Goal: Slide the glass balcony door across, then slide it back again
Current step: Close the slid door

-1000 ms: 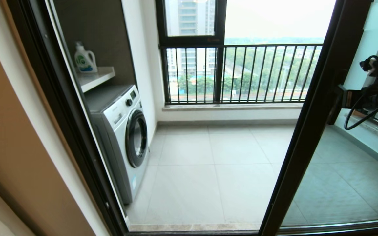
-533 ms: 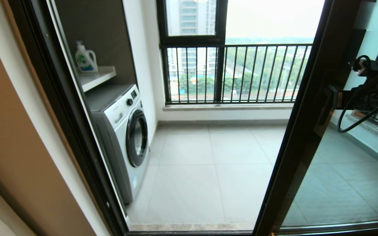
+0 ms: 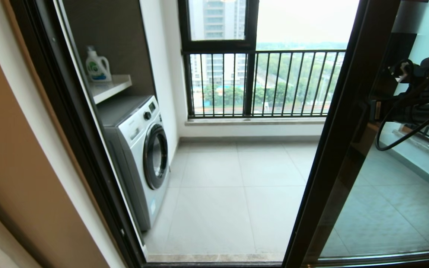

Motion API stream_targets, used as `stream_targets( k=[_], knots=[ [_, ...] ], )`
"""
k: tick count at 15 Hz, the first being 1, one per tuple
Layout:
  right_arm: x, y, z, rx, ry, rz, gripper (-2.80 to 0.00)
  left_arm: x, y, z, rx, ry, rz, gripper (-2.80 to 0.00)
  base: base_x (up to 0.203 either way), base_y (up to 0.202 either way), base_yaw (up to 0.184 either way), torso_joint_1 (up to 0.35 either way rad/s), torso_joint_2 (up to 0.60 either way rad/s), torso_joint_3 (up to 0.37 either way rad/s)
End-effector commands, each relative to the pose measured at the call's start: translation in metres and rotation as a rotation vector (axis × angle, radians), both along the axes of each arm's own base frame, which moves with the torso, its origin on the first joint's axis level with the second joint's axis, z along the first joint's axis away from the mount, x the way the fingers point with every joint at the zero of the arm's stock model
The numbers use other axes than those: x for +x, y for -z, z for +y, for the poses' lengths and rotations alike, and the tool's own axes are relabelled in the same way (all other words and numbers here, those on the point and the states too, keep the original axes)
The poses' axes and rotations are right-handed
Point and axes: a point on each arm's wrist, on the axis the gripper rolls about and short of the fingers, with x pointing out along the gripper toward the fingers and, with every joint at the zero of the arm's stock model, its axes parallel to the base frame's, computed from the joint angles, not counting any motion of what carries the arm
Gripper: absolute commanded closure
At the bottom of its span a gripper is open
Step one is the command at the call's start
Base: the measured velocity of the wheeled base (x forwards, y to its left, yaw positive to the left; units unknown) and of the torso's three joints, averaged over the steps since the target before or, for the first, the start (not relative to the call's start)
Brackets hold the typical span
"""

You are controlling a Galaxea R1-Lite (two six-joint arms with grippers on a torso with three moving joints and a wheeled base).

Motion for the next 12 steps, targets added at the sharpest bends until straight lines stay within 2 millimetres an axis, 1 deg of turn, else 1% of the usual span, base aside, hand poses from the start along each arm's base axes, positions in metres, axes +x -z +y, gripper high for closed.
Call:
stream_targets(
  k=[1,5,12],
  knots=[
    [0.001,0.000,0.010,-0.008,-0.014,-0.014,0.00,0.000,0.000,0.000,-0.001,0.001,0.000,0.00,0.000,0.000,0.000,0.000,0.00,0.000],
    [0.002,0.002,0.028,-0.012,-0.046,-0.007,0.00,0.000,0.000,0.000,-0.001,-0.001,0.000,0.00,0.000,0.000,0.000,0.000,0.00,0.000],
    [0.003,0.005,0.040,-0.011,-0.078,0.003,0.00,0.000,0.000,0.000,-0.001,0.000,0.000,0.00,0.000,0.000,0.000,0.000,0.00,0.000]
  ],
)
